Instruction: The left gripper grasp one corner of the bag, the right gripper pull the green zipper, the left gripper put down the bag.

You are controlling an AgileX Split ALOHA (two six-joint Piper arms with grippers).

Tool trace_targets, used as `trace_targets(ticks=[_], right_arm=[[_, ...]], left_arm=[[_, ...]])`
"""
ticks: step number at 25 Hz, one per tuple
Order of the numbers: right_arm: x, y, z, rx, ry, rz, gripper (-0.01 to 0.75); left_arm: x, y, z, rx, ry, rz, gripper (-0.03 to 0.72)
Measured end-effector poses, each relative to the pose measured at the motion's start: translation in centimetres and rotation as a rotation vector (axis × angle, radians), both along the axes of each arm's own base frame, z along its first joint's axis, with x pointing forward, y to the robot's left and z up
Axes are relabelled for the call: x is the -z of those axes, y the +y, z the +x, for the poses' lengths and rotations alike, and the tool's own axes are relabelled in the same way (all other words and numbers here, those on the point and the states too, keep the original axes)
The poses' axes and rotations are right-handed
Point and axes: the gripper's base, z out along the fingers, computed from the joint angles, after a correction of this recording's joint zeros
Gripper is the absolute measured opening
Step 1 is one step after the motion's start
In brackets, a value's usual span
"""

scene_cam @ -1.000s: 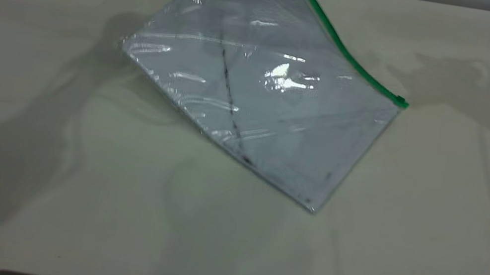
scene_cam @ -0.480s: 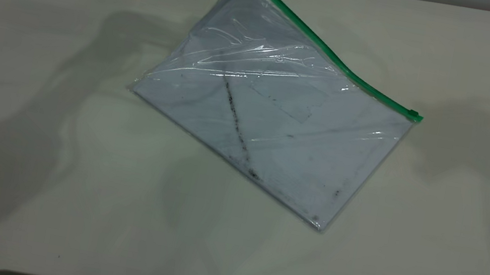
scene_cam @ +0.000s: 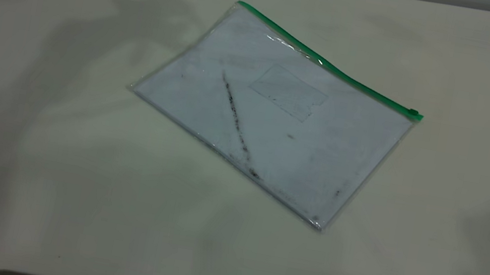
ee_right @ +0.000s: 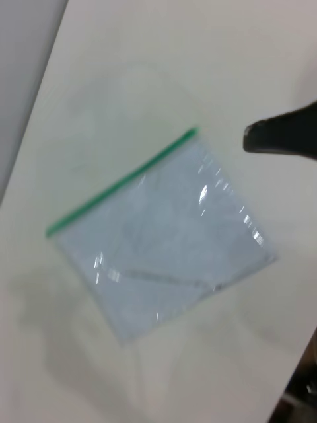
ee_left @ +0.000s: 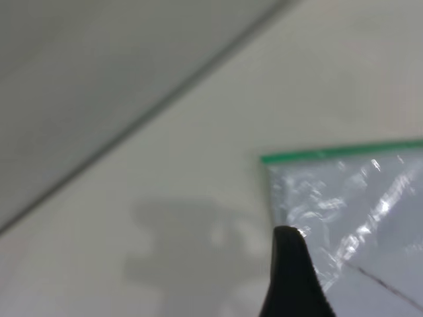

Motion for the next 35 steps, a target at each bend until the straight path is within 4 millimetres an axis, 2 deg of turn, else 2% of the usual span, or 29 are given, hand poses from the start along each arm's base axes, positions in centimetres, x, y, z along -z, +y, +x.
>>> trace_targets(ticks=[3, 6, 9, 12, 15, 18, 20, 21, 25, 31, 35], right_arm=[[0.9, -0.4, -3.4, 0.069, 0.006, -0.032, 0.537], [3.8, -0.5, -6.1, 0.119, 0.067, -0.040, 0.537], [7.6, -0.6, -8.6, 0.164, 0.152, -0.040, 0.537], [12.0, -1.0, -11.1, 0.227, 0.241, -0.067, 0.537], [15.3, -1.4, -13.1, 0.301, 0.272, -0.087, 0.537], [18.0, -1.5, -14.3, 0.339, 0.275, -0.089, 0.537], [18.9, -1.4, -14.7, 0.337, 0.254, -0.078, 0.537], [18.9, -1.3, -14.7, 0.332, 0.241, -0.074, 0.537], [19.0, -1.1, -14.7, 0.313, 0.228, -0.075, 0.537], [19.0, -0.9, -14.8, 0.274, 0.227, -0.080, 0.537], [19.0, -0.8, -14.8, 0.268, 0.227, -0.081, 0.537]], left_arm=[[-5.1, 1.1, -2.4, -0.059, -0.101, 0.004, 0.515], [-9.3, 1.8, -5.1, -0.083, -0.187, -0.022, 0.503], [-13.1, 2.6, -8.1, -0.108, -0.255, -0.062, 0.497], [-15.2, 3.3, -11.4, -0.116, -0.268, -0.074, 0.497], [-15.4, 4.2, -14.8, -0.118, -0.223, -0.056, 0.497], [-13.9, 5.2, -18.3, -0.125, -0.147, -0.014, 0.497], [-12.2, 5.9, -20.5, -0.131, -0.087, 0.019, 0.497], [-11.6, 6.2, -21.7, -0.134, -0.067, 0.031, 0.497], [-7.0, 7.1, -25.4, -0.159, 0.080, 0.064, 0.497], [1.4, 8.5, -31.3, -0.185, 0.322, 0.125, 0.497], [5.8, 9.5, -35.4, -0.187, 0.416, 0.160, 0.497]])
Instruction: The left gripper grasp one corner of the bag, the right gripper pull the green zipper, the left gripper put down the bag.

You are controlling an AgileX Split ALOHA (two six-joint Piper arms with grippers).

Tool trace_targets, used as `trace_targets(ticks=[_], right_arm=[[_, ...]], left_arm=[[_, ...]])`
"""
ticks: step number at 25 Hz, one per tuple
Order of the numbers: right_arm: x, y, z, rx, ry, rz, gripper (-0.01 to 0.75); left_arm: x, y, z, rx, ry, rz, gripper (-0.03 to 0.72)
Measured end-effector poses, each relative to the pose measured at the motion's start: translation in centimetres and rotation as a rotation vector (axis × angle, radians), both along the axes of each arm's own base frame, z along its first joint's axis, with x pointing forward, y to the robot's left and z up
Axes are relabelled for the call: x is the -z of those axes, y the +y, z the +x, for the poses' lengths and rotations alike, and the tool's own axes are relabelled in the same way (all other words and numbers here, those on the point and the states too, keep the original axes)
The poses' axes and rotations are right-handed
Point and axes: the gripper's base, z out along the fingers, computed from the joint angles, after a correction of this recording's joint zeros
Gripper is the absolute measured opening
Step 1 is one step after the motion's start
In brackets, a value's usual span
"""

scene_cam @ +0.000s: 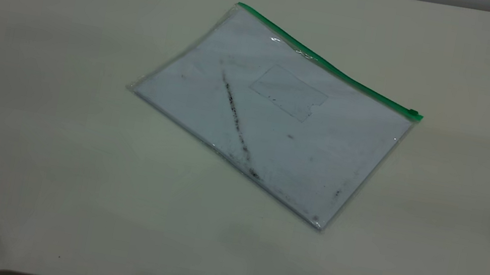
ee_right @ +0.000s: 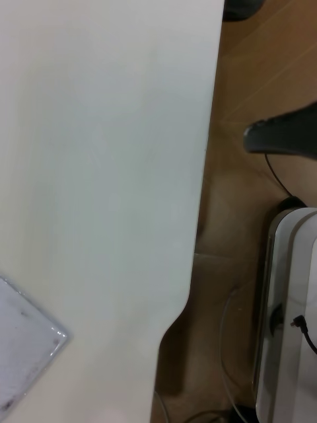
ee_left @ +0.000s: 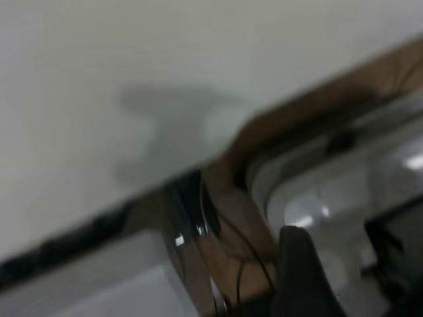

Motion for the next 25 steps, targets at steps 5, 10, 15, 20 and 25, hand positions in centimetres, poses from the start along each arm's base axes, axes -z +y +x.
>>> trace_targets(ticks=[5, 10, 15, 20, 25], right_arm=[[0.0, 0.0, 0.0, 0.000, -0.001, 0.000, 0.537], [0.0, 0.0, 0.0, 0.000, -0.001, 0.000, 0.537], [0.0, 0.0, 0.0, 0.000, -0.001, 0.000, 0.537], [-0.2, 0.0, -0.5, 0.000, -0.041, 0.004, 0.537], [-1.0, -0.3, -2.8, 0.003, -0.209, 0.020, 0.537]], left_arm=[[3.1, 1.0, -4.4, -0.015, -0.002, -0.004, 0.497], [2.9, 1.8, -7.5, -0.026, -0.208, -0.054, 0.497], [2.6, 2.5, -10.2, -0.030, -0.413, -0.097, 0.497], [2.5, 3.1, -12.9, -0.030, -0.597, -0.144, 0.497], [2.7, 3.4, -14.1, -0.032, -0.672, -0.162, 0.497]])
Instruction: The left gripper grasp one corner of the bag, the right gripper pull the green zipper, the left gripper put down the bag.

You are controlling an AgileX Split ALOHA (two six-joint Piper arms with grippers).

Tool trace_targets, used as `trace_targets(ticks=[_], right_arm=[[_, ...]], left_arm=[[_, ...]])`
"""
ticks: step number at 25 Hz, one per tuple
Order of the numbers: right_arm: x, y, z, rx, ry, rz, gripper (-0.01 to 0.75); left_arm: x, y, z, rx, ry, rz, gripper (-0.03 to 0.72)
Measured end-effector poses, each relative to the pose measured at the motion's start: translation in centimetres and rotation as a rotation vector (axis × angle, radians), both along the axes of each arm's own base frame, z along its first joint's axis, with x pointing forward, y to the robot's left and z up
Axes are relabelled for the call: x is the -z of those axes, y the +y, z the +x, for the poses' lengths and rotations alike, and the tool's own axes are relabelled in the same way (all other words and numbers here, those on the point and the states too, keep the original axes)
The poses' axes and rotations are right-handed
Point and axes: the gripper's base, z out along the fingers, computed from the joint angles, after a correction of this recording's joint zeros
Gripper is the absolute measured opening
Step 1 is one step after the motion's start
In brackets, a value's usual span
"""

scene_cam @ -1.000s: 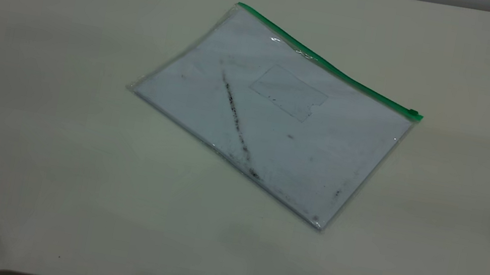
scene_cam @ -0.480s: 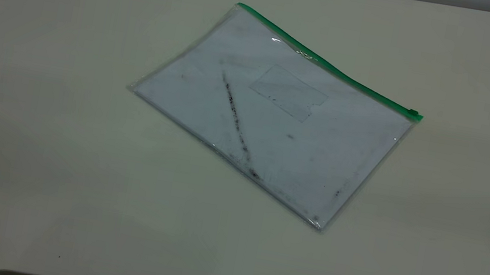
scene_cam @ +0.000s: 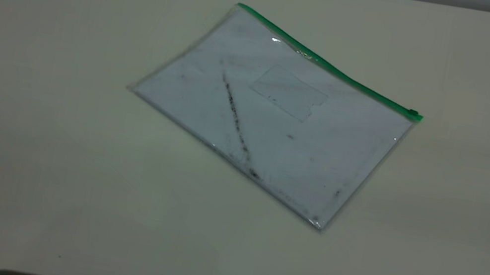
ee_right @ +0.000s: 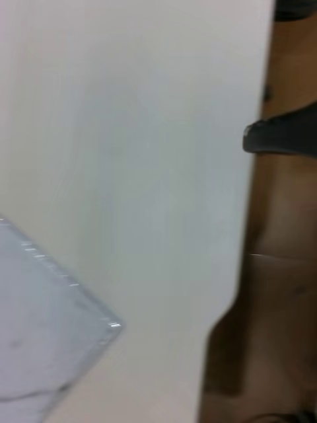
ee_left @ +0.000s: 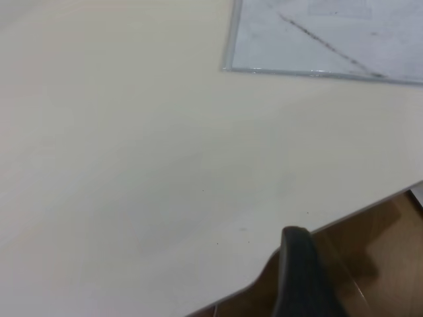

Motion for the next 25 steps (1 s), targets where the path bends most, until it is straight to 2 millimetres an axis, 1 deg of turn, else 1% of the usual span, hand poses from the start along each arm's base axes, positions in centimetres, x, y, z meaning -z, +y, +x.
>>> trace_targets(ticks=[5, 7, 25], right_arm=[[-0.3, -0.3, -3.0, 0.029, -0.203, 0.016, 0.537], [-0.3, -0.3, -3.8, 0.028, -0.253, 0.020, 0.537], [-0.3, -0.4, -4.0, 0.028, -0.255, 0.019, 0.537]], left_arm=[[0.0, -0.4, 0.1, -0.142, 0.001, -0.009, 0.497], [0.0, -0.4, 0.1, -0.175, 0.001, -0.010, 0.497], [0.0, -0.4, 0.1, -0.159, 0.001, -0.011, 0.497]])
